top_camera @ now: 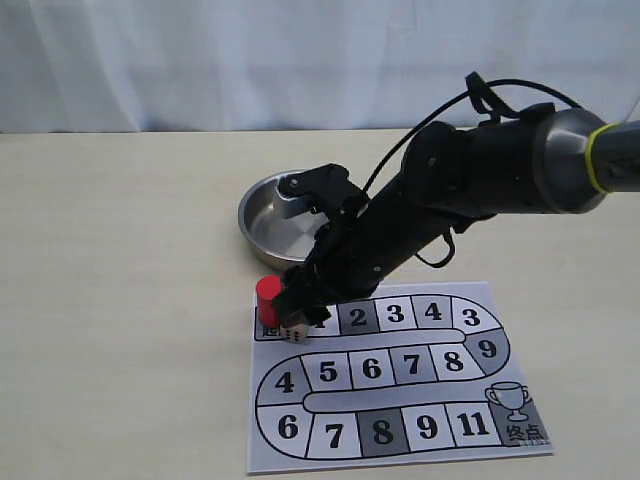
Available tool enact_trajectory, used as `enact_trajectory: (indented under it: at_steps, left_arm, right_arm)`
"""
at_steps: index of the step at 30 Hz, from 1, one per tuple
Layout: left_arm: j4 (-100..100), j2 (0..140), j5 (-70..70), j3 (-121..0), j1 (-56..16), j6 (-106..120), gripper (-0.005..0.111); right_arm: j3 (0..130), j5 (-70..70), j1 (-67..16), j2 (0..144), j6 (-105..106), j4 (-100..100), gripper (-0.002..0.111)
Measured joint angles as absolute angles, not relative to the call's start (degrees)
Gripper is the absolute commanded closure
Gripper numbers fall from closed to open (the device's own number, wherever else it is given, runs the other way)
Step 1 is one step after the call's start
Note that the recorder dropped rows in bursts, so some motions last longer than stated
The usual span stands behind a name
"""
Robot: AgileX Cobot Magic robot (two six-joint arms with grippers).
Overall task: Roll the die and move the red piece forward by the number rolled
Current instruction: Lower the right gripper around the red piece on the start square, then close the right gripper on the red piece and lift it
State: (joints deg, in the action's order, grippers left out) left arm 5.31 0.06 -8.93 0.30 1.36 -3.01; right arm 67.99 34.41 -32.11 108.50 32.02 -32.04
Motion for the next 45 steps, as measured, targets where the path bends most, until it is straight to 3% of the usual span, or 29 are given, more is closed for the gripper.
enact_trajectory:
  at_steps: [7,26,45]
  left_arm:
    - [5.3,0.1,-8.9,0.3,1.4,-3.0,0.107]
    - [5.3,0.1,-8.9,0.3,1.4,-3.0,0.107]
    - [5.3,0.1,-8.9,0.3,1.4,-3.0,0.107]
  right_arm:
    - [70.9,34.4,-33.2,108.5,31.0,-33.4,0.045]
    - [71.1,17.9,-36.7,115.2,30.3,-31.2,0.045]
    - [71.1,16.8,-36.7,117.5,30.2,-31.7,0.045]
